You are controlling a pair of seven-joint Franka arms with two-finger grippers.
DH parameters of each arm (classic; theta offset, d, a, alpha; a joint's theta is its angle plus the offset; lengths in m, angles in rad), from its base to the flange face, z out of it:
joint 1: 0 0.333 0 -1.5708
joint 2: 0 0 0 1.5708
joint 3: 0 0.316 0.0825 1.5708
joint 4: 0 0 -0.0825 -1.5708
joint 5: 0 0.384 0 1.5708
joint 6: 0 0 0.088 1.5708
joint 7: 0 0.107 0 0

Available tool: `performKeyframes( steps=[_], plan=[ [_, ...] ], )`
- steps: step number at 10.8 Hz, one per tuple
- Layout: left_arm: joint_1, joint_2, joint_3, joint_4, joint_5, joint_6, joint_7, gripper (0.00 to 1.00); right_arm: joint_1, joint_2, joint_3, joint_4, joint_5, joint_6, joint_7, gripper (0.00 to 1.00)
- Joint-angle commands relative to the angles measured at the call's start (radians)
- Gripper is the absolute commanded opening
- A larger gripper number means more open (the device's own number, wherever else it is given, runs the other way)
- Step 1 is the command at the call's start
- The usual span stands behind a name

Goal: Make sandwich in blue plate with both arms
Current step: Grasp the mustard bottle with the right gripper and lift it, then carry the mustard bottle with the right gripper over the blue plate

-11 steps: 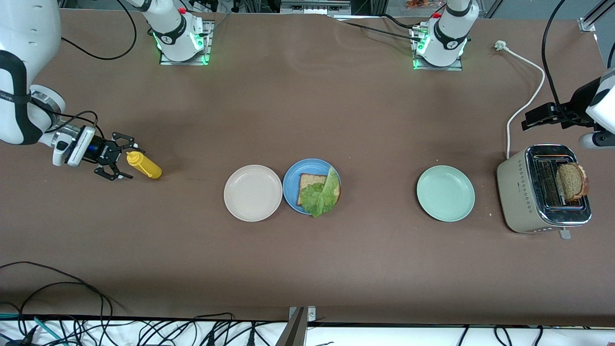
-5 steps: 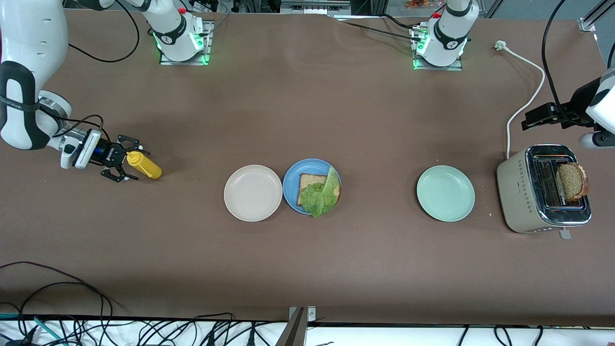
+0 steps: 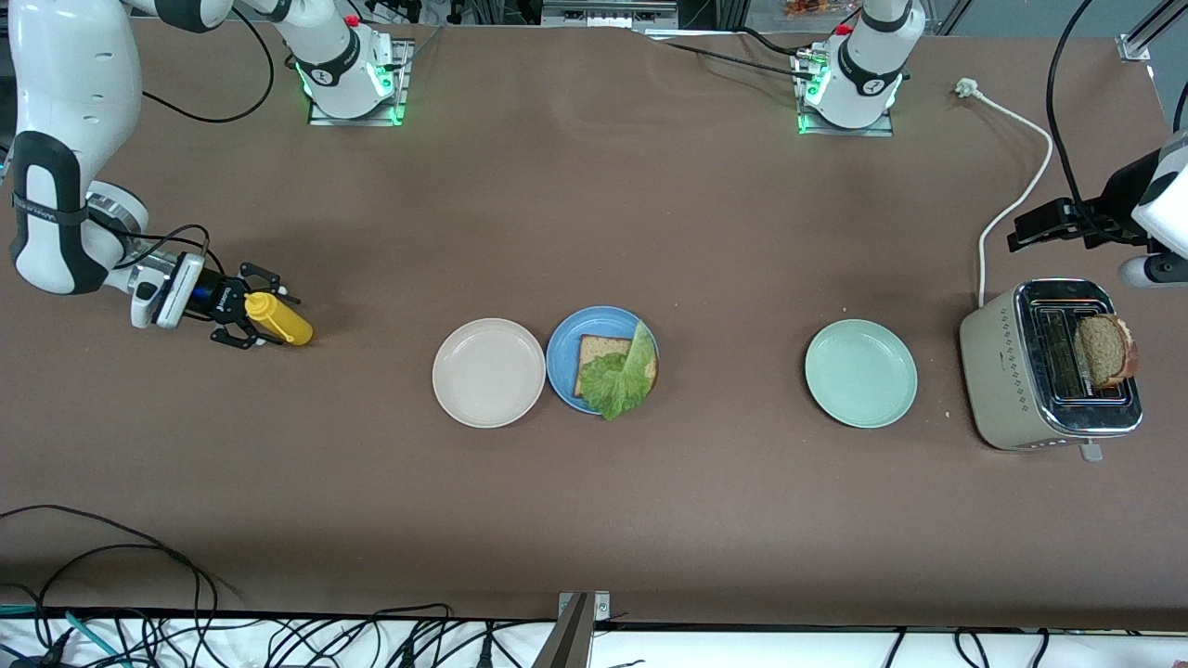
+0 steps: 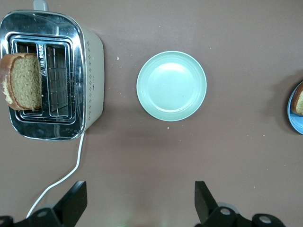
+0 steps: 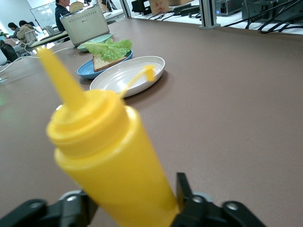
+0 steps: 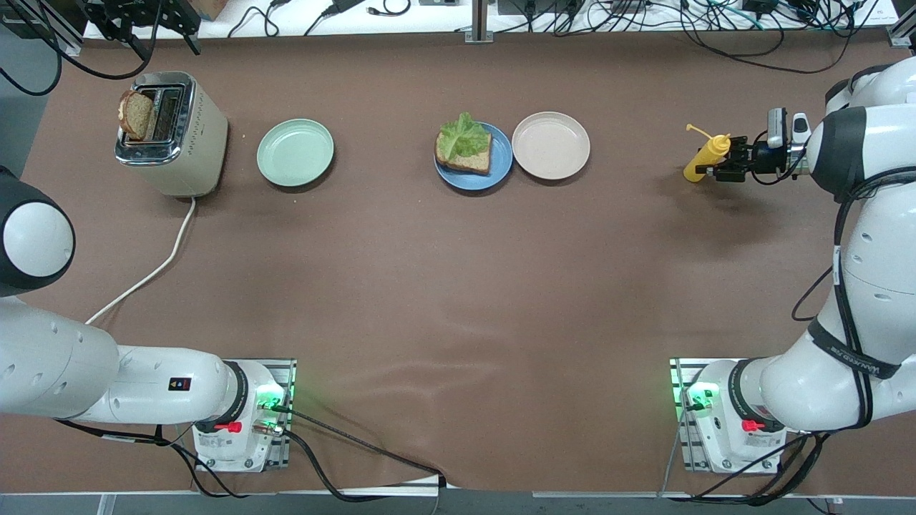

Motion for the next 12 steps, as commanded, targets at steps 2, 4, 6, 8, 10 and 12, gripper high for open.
performKeyframes(
  steps=[2,4,6,8,10,12],
  plan=[
    [0.012,-0.005,-0.008,-0.004,-0.017,0.007,0.004,1.0,-0.008,0.007,0.0,0.036,0.013,-0.026,0.009,0.0],
    [0.012,-0.005,-0.008,-0.004,-0.017,0.007,0.004,1.0,-0.006,-0.001,-0.011,0.114,-0.019,-0.026,0.073,0.0],
    [0.012,-0.005,-0.008,-0.004,-0.015,0.007,0.004,1.0,0.001,-0.043,-0.031,0.224,-0.148,-0.015,0.253,0.0],
    [0.012,-0.005,-0.008,-0.004,-0.017,0.007,0.004,1.0,0.016,-0.076,-0.035,0.383,-0.303,-0.012,0.501,0.0],
    [0.012,-0.005,-0.008,-0.004,-0.017,0.007,0.004,1.0,0.041,-0.117,-0.028,0.494,-0.439,-0.012,0.735,0.0],
    [0.014,-0.005,-0.008,-0.004,-0.017,0.007,0.004,1.0,0.052,-0.162,0.038,0.612,-0.562,-0.024,0.962,0.0]
  ],
)
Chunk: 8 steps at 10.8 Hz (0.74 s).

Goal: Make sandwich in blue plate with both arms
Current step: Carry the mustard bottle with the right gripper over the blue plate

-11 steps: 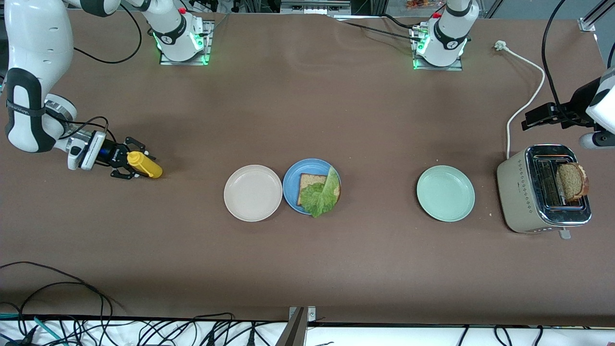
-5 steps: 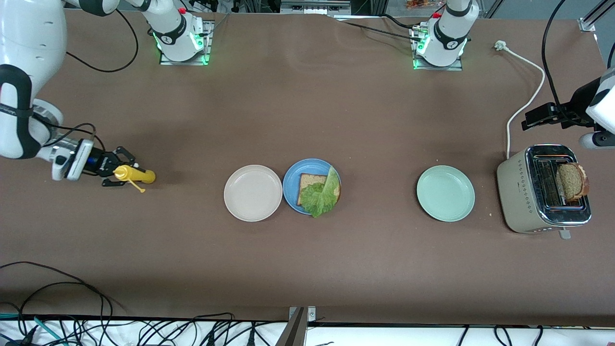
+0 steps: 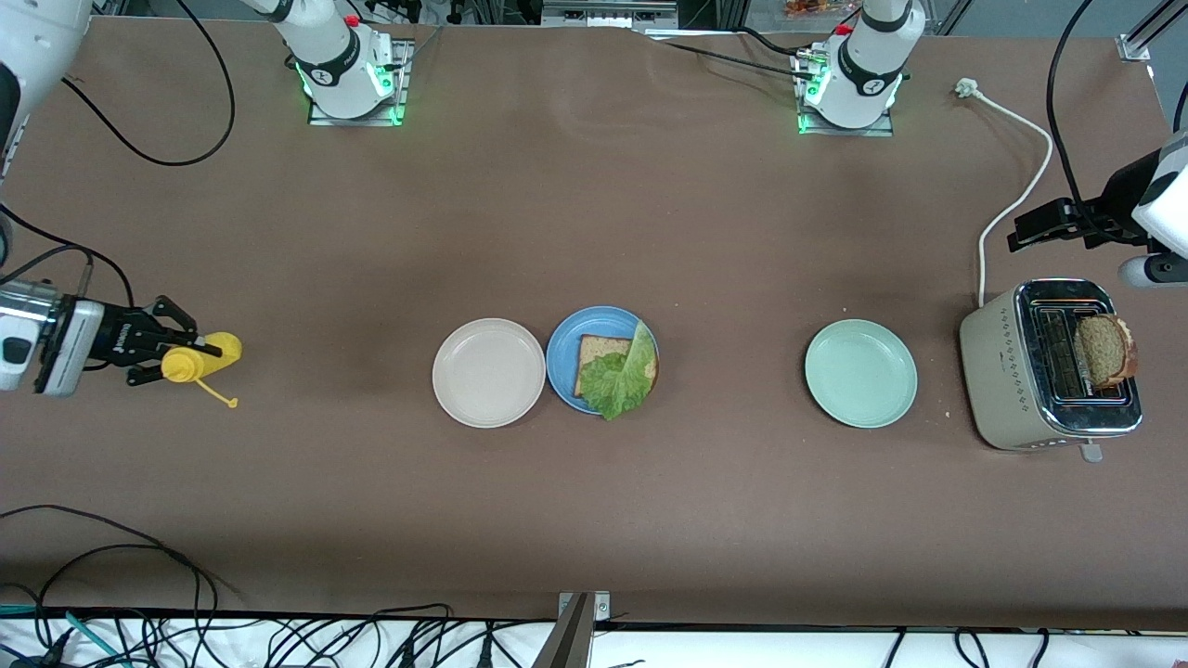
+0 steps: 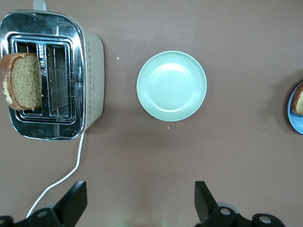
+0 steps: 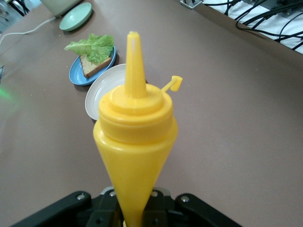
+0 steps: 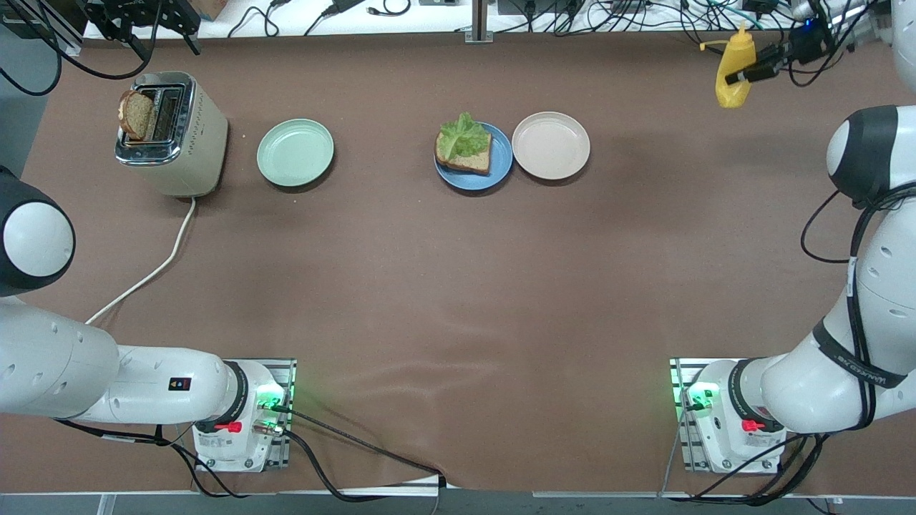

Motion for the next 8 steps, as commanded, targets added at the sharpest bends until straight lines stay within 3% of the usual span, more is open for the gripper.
performKeyframes(
  steps=[1,3,6,8],
  plan=[
    [0.013,-0.005,-0.008,-0.004,-0.017,0.007,0.004,1.0,0.008,-0.069,0.114,0.146,-0.191,-0.014,0.33,0.0],
    [0.015,-0.005,-0.006,-0.004,-0.017,0.007,0.005,1.0,0.008,-0.115,0.253,0.215,-0.337,0.015,0.581,0.0],
    [0.015,-0.002,-0.003,-0.004,-0.017,0.007,0.005,1.0,0.008,-0.135,0.517,0.336,-0.648,0.064,1.032,0.0],
    [0.029,0.001,-0.003,-0.004,-0.017,0.007,0.007,1.0,0.008,-0.138,0.726,0.354,-0.916,0.142,1.261,0.0]
  ],
)
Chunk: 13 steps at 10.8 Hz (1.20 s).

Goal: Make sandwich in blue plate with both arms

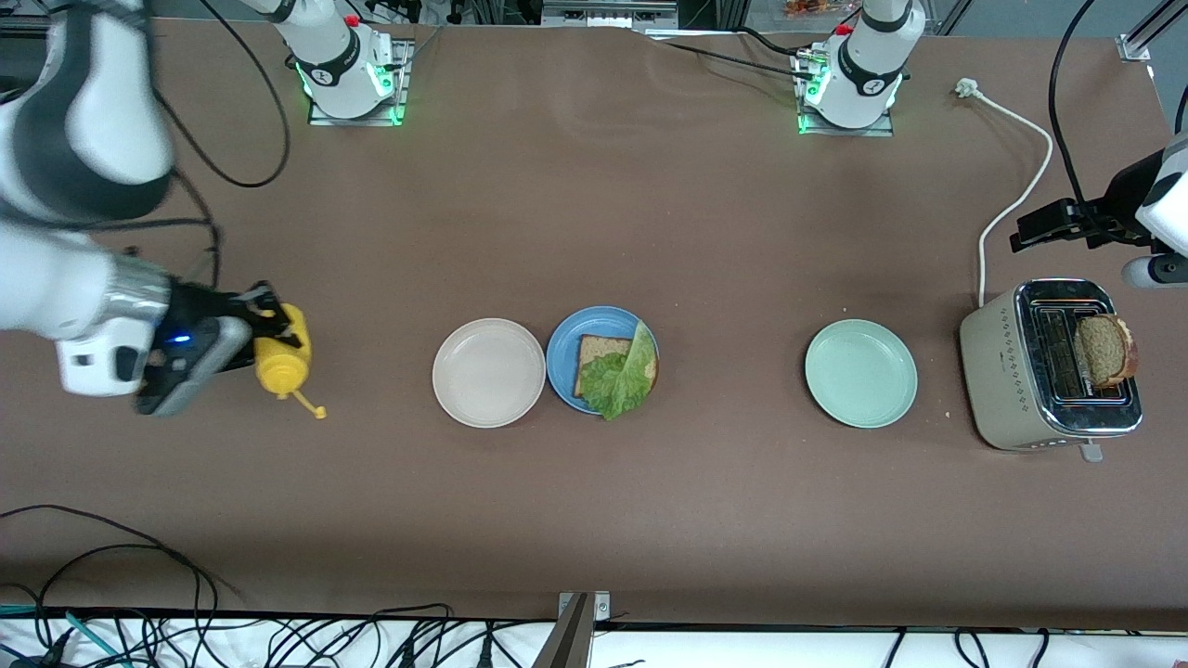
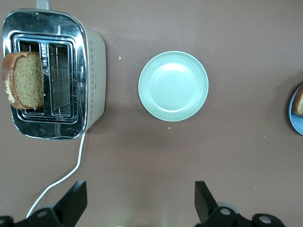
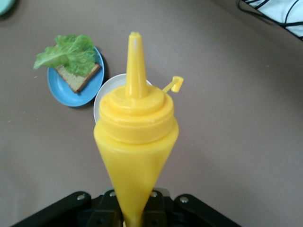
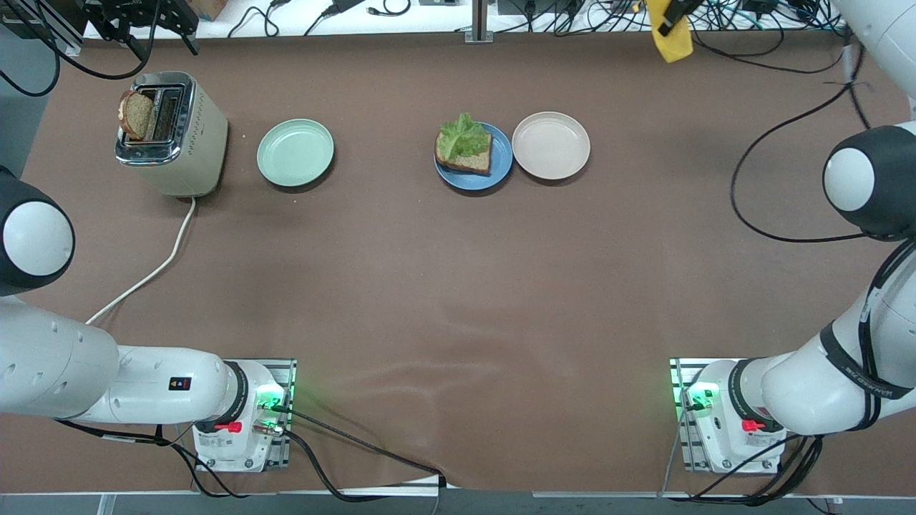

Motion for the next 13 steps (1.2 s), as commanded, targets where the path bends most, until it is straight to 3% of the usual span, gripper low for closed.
performKeyframes(
  steps=[1,2,4,9,13],
  plan=[
    [0.021,0.0,-0.004,-0.004,-0.017,0.007,0.007,1.0,-0.015,0.007,0.299,0.039,-0.382,0.089,0.341,0.0],
    [0.021,0.0,-0.004,-0.004,-0.017,0.007,0.008,1.0,-0.015,0.016,0.397,0.033,-0.51,0.095,0.447,0.0],
    [0.023,0.001,-0.004,-0.004,-0.017,0.007,0.008,1.0,-0.012,0.047,0.526,0.026,-0.683,0.095,0.552,0.0],
    [0.024,0.001,-0.004,-0.004,-0.018,0.007,0.007,1.0,0.034,0.2,0.761,-0.021,-1.084,0.095,0.668,0.0],
    [0.033,0.001,-0.004,-0.004,-0.032,0.007,0.008,1.0,0.132,0.344,0.787,-0.053,-1.368,0.088,0.768,0.0]
  ],
)
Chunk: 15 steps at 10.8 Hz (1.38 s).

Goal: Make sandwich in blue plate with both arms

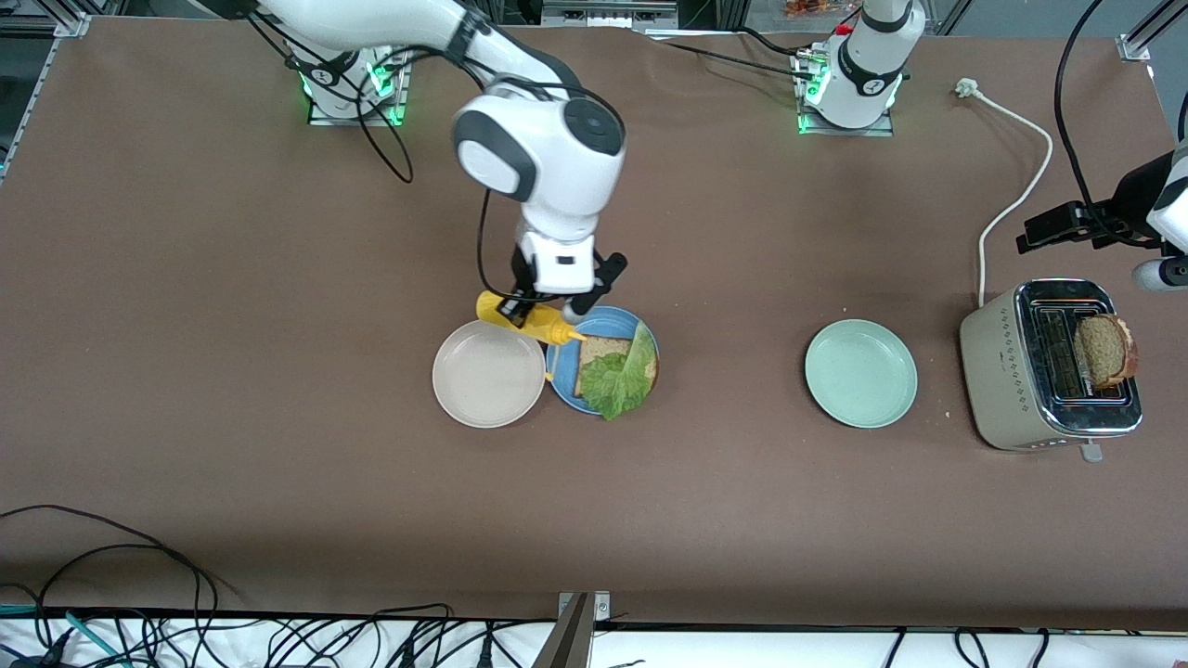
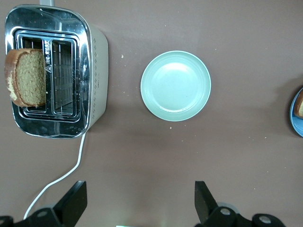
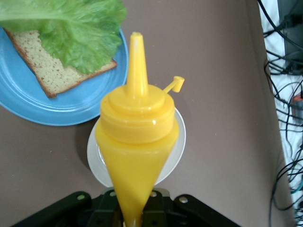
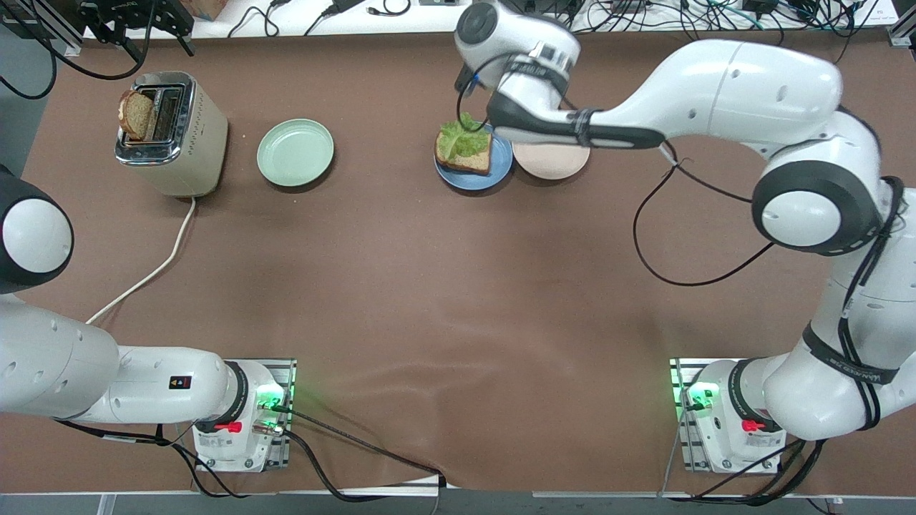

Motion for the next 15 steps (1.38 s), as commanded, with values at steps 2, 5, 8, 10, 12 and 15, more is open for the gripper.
performKeyframes(
  steps=[2,5,8,10,12,15],
  plan=[
    [0.019,-0.002,-0.006,-0.001,-0.025,0.007,0.008,1.0,0.049,0.081,0.014,-0.09,-0.289,-0.009,0.036,0.0],
    [0.019,-0.002,-0.006,-0.001,-0.025,0.007,0.007,1.0,0.049,0.112,0.014,-0.179,-0.473,-0.044,0.027,0.0],
    [0.017,-0.002,-0.006,-0.001,-0.025,0.007,0.005,1.0,0.055,0.185,0.014,-0.182,-0.599,-0.079,0.029,0.0],
    [0.017,0.0,-0.006,-0.001,-0.025,0.007,0.005,1.0,0.058,0.201,0.014,-0.174,-0.609,-0.067,0.027,0.0],
    [0.017,-0.002,-0.006,-0.001,-0.025,0.005,0.005,1.0,0.058,0.201,0.014,-0.174,-0.609,-0.058,0.021,0.0],
    [0.017,-0.002,-0.006,-0.001,-0.025,0.002,0.007,1.0,0.058,0.205,0.016,-0.174,-0.624,-0.058,0.006,0.0]
  ],
)
